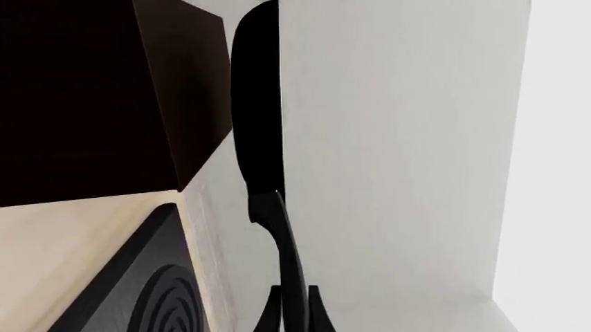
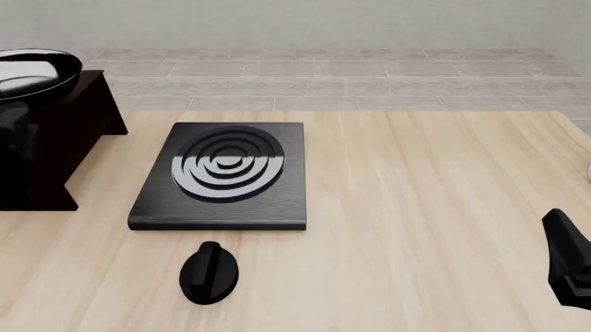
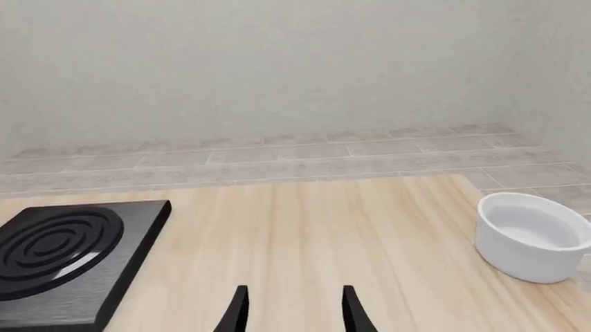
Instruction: Put the frying pan on top of the cabinet.
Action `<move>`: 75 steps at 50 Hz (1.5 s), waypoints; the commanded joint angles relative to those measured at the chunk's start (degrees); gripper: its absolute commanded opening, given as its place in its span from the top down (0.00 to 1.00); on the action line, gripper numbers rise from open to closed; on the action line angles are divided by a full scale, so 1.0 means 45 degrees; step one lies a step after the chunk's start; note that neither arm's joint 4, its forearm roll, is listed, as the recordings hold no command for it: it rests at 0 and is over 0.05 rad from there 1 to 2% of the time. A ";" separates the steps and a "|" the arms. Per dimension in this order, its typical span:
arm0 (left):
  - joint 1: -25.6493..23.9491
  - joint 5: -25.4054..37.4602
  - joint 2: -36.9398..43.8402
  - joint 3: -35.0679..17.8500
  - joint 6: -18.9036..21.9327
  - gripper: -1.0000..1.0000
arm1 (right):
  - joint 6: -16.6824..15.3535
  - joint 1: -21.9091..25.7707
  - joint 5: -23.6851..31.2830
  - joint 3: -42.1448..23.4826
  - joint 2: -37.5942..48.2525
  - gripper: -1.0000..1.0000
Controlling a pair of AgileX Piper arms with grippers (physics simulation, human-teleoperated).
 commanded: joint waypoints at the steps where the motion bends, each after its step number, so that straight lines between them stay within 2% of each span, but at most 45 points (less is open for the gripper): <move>1: 0.0184 -0.0602 0.0380 -0.0348 -0.0043 1.00 | 0.0019 -0.0017 0.0028 0.0000 0.0005 0.00; 55: 0.0623 -0.2379 0.2465 0.0006 -0.0275 1.00 | -0.0016 -0.0044 0.0057 0.0000 0.0013 0.00; 73: 0.0598 -0.3559 0.3254 0.0336 -0.0548 1.00 | -0.0046 -0.0044 0.0053 0.0000 0.0012 0.00; 74: 0.0587 -0.3626 0.3306 0.0360 -0.0546 0.00 | -0.0056 -0.0042 0.0054 0.0000 0.0013 0.00; 75: 0.0595 -0.3674 0.3318 0.0402 -0.0556 0.00 | -0.0067 -0.0039 0.0051 0.0000 0.0012 0.00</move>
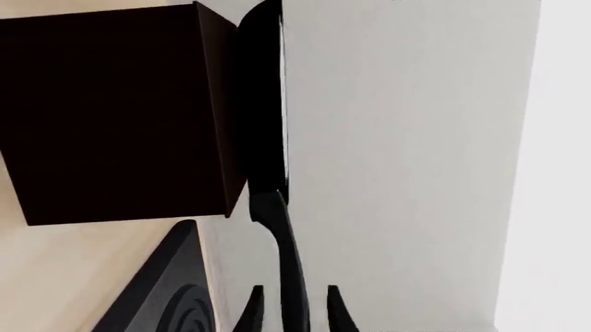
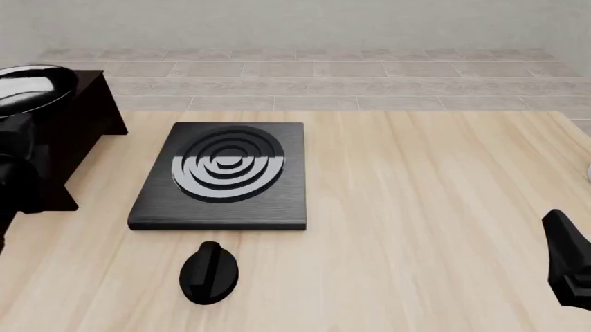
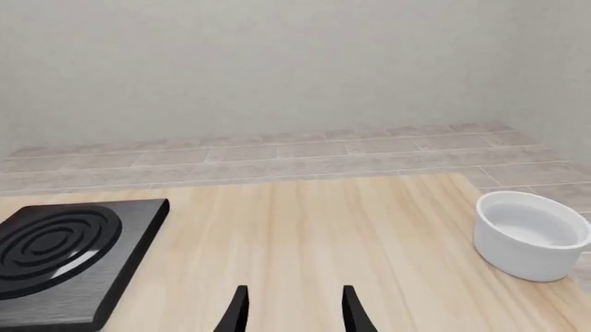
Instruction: Put the frying pan on top of the cabinet.
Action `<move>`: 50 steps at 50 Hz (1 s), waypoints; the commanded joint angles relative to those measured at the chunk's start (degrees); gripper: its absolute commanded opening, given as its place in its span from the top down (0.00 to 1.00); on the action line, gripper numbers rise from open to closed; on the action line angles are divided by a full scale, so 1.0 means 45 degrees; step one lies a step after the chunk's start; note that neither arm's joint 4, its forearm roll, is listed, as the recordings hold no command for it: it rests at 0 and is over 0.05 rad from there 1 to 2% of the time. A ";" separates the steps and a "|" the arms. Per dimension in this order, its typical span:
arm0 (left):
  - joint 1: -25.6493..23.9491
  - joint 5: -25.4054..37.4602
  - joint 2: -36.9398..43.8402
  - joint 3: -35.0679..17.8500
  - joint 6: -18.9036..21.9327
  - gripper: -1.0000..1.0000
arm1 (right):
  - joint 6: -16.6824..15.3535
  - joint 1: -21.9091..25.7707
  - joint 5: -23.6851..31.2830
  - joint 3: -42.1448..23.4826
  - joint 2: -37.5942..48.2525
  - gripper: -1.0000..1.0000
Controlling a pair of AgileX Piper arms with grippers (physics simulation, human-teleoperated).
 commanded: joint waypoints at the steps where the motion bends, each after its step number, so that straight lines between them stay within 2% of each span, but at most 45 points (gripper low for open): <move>1: -0.0032 -0.0656 0.0377 0.0132 -0.0003 0.00 | -0.0039 0.0010 -0.0003 0.0000 0.0000 0.00; 15: 0.0089 -0.1021 0.0797 0.0317 0.0103 0.00 | -0.0084 0.0034 -0.0001 0.0000 0.0000 0.00; 50: 0.0849 -0.0909 -0.0504 0.1081 0.0639 0.00 | -0.0147 0.0052 -0.0006 0.0000 0.0000 0.00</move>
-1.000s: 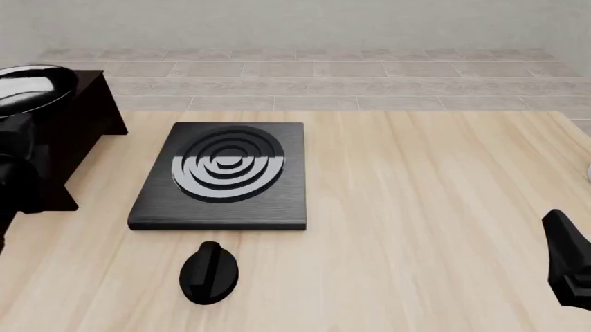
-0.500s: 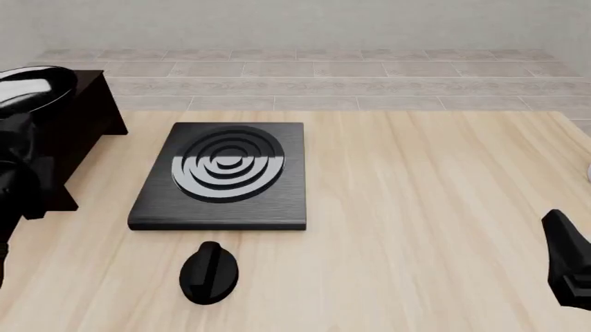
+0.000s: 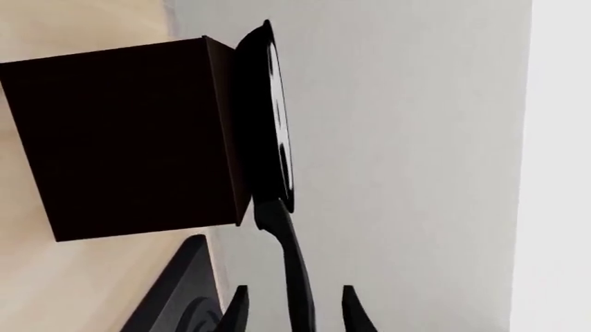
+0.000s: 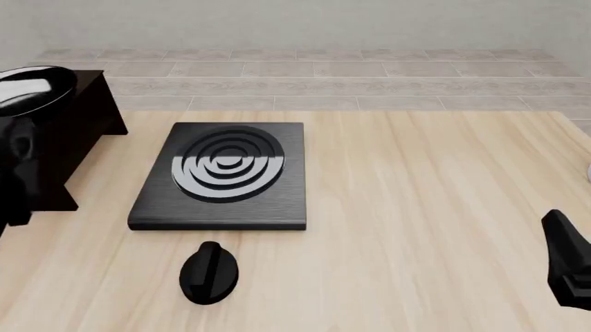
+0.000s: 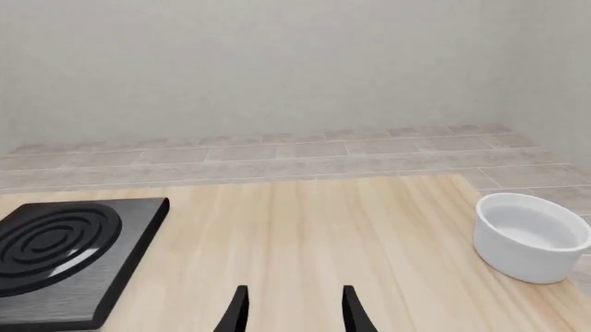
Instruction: Put the frying pan on top of the cabinet.
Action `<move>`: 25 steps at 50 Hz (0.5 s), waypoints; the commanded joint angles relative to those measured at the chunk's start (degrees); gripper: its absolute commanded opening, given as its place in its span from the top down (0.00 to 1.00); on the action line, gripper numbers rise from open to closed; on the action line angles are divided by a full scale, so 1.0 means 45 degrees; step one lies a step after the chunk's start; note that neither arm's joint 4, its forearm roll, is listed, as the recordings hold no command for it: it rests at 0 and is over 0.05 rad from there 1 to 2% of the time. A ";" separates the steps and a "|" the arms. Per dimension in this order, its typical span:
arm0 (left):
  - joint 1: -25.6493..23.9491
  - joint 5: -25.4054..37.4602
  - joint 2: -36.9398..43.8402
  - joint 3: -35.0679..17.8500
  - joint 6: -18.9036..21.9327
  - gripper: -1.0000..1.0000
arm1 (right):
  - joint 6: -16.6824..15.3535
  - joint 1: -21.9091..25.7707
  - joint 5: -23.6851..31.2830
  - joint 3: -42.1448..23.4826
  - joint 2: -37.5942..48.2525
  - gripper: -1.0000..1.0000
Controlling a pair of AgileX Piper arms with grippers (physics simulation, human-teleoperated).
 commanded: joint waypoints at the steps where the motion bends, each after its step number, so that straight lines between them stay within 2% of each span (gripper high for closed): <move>1: 0.0172 -0.0001 -0.0380 0.0271 0.0142 0.00 | -0.0033 0.0001 -0.0005 0.0000 -0.0001 0.00; 11: 0.0402 -0.0090 -0.0685 0.0604 0.0073 0.00 | -0.0056 0.0017 -0.0003 0.0000 0.0000 0.00; 21: 0.1046 0.1442 -0.2967 0.0923 0.0217 0.00 | -0.0081 0.0025 -0.0008 0.0000 -0.0002 0.00; 25: 0.1406 0.2475 -0.4307 0.1049 0.0357 0.00 | -0.0069 0.0023 -0.0008 0.0000 -0.0002 0.00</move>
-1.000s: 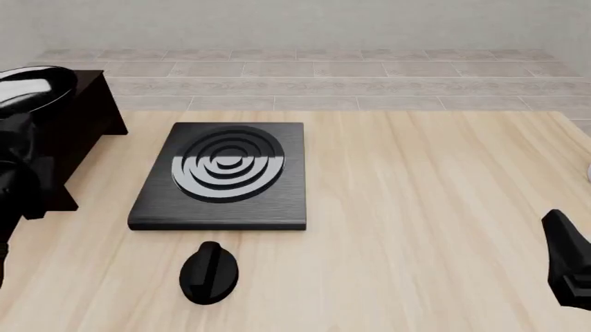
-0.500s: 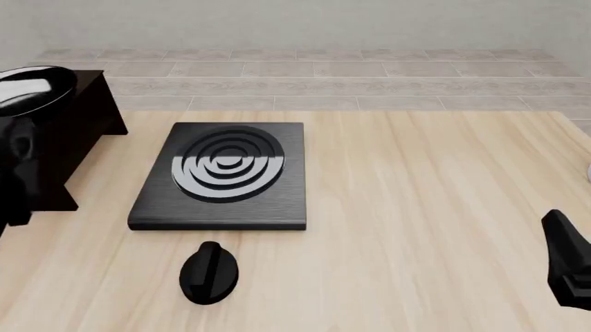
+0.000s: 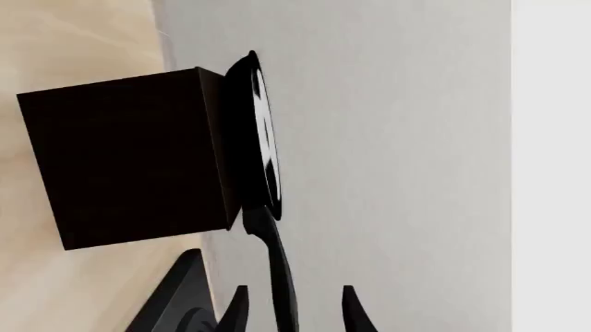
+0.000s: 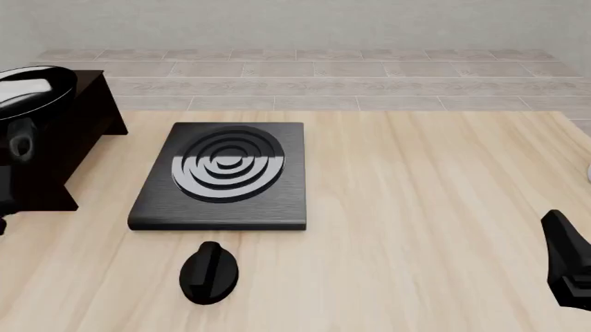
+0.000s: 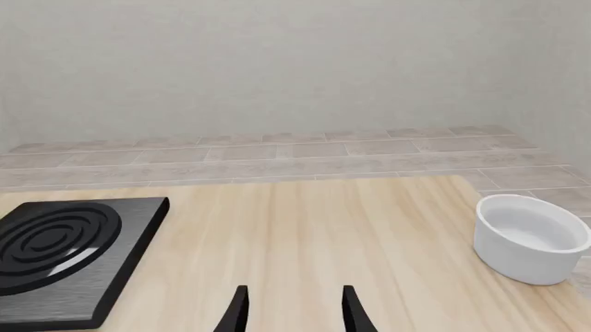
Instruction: Put the frying pan on top of the cabinet.
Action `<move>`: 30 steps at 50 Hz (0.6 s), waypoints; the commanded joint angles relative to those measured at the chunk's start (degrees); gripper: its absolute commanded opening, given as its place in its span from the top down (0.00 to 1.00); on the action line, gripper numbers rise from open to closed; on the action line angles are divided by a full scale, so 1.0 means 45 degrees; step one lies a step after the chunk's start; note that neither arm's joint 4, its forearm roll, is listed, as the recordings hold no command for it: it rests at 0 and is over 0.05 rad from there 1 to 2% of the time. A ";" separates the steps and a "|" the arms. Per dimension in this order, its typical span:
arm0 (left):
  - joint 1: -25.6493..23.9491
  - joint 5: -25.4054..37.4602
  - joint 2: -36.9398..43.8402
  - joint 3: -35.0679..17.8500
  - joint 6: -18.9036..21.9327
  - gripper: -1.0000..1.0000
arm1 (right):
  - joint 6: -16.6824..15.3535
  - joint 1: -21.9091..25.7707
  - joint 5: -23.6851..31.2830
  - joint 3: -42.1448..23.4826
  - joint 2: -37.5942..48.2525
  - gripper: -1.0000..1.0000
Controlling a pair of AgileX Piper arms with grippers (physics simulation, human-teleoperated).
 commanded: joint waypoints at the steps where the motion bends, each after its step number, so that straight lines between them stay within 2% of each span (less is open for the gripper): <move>1: 0.0847 0.1981 -0.2724 0.0267 0.0334 0.00 | -0.0007 0.0004 -0.0002 0.0000 0.0000 0.00; 5: 0.1013 0.2616 -0.3875 0.0536 0.0165 0.00 | -0.0051 0.0010 -0.0015 0.0000 -0.0004 0.00; 7: 0.1107 0.3555 -0.4903 0.0510 0.0353 0.00 | -0.0059 0.0007 -0.0019 0.0000 -0.0005 0.00; 12: 0.1228 0.4782 -0.6213 0.0560 0.0456 0.00 | -0.0070 -0.0004 -0.0039 0.0000 -0.0009 0.00; 14: 0.1416 0.6151 -0.7458 0.0262 0.1006 0.00 | -0.0080 -0.0003 -0.0038 0.0000 -0.0009 0.00; 23: 0.1463 0.9968 -1.1258 -0.0272 0.1611 0.00 | -0.0076 -0.0020 -0.0089 0.0000 -0.0018 0.00; 25: 0.1506 1.0269 -1.1544 -0.0313 0.1641 0.00 | -0.0073 -0.0021 -0.0097 0.0000 -0.0019 0.00; 30: 0.1148 1.2615 -1.3582 -0.1016 0.2307 0.00 | -0.0033 -0.0023 -0.0144 0.0000 -0.0024 0.00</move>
